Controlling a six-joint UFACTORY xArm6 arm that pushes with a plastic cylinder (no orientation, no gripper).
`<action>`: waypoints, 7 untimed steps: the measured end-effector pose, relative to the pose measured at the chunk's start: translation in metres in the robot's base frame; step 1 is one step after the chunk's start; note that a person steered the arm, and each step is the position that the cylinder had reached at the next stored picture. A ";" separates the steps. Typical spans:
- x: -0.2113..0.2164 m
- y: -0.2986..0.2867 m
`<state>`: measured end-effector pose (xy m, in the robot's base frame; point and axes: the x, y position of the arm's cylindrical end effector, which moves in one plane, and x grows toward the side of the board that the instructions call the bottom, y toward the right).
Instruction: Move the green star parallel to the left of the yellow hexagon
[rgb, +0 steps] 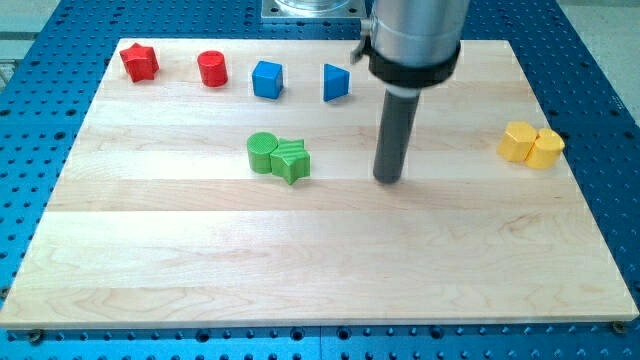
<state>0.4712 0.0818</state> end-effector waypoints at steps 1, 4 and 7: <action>0.037 -0.001; 0.053 -0.006; 0.059 -0.117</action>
<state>0.5303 -0.0352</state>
